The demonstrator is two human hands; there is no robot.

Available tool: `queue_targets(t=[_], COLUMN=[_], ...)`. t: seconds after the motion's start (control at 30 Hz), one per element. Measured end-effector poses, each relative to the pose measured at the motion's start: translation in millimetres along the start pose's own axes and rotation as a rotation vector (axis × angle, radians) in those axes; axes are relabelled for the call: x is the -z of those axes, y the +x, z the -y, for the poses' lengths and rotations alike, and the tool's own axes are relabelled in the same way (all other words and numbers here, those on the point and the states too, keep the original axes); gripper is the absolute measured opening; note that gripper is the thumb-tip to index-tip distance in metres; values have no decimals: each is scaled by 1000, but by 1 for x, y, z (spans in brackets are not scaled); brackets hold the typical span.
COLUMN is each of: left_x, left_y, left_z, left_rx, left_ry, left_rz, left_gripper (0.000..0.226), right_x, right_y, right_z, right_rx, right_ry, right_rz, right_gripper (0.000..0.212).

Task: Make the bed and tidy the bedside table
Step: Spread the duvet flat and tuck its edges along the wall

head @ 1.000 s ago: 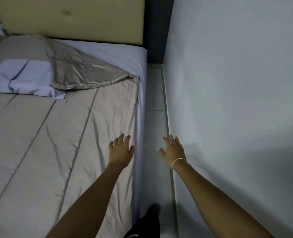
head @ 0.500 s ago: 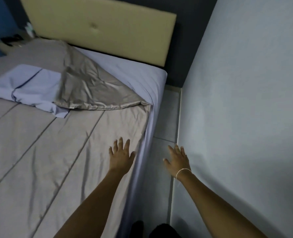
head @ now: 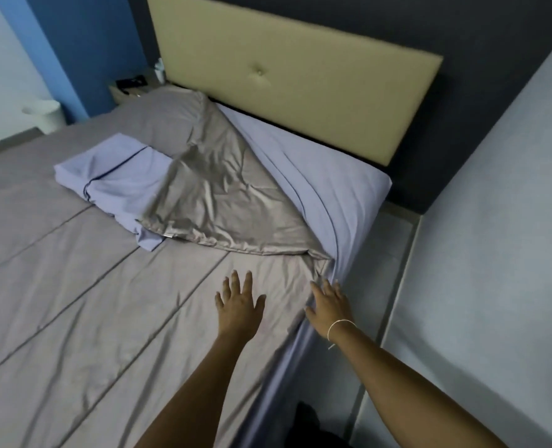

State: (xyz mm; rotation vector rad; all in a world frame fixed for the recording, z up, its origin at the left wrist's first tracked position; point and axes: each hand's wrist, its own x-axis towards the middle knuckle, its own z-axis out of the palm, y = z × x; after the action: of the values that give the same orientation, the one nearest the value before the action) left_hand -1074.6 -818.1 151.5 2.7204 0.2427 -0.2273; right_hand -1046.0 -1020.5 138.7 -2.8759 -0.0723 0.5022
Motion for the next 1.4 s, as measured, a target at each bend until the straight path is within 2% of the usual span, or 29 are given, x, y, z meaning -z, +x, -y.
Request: queue_targets(t=[0.2, 0.43, 0.6, 0.9, 1.17, 1.33, 1.4], left_x=[-4, -21, -36, -43, -64, -91, -105], left_y=[85, 174, 252, 381, 425, 464, 483], left_z=[-40, -37, -48, -108, -78, -26, 0], left_rx=[130, 307, 416, 495, 720, 856, 886], left_ry=[-14, -13, -45, -113, -82, -23, -13], left_rz=[-61, -74, -89, -86, -92, -53, -83], left_gripper=[64, 65, 67, 67, 67, 72, 75], right_x=[41, 54, 81, 131, 91, 38, 10], right_y=[110, 213, 294, 426, 523, 592, 620], right_z=[-37, -53, -69, -76, -40, 3, 20], right_rx=[120, 207, 248, 348, 488, 611, 664], right_ry=[-58, -56, -86, -154, -191, -128, -90], right_rz=[39, 155, 163, 220, 394, 416, 402], right_gripper=[67, 63, 64, 64, 66, 74, 81])
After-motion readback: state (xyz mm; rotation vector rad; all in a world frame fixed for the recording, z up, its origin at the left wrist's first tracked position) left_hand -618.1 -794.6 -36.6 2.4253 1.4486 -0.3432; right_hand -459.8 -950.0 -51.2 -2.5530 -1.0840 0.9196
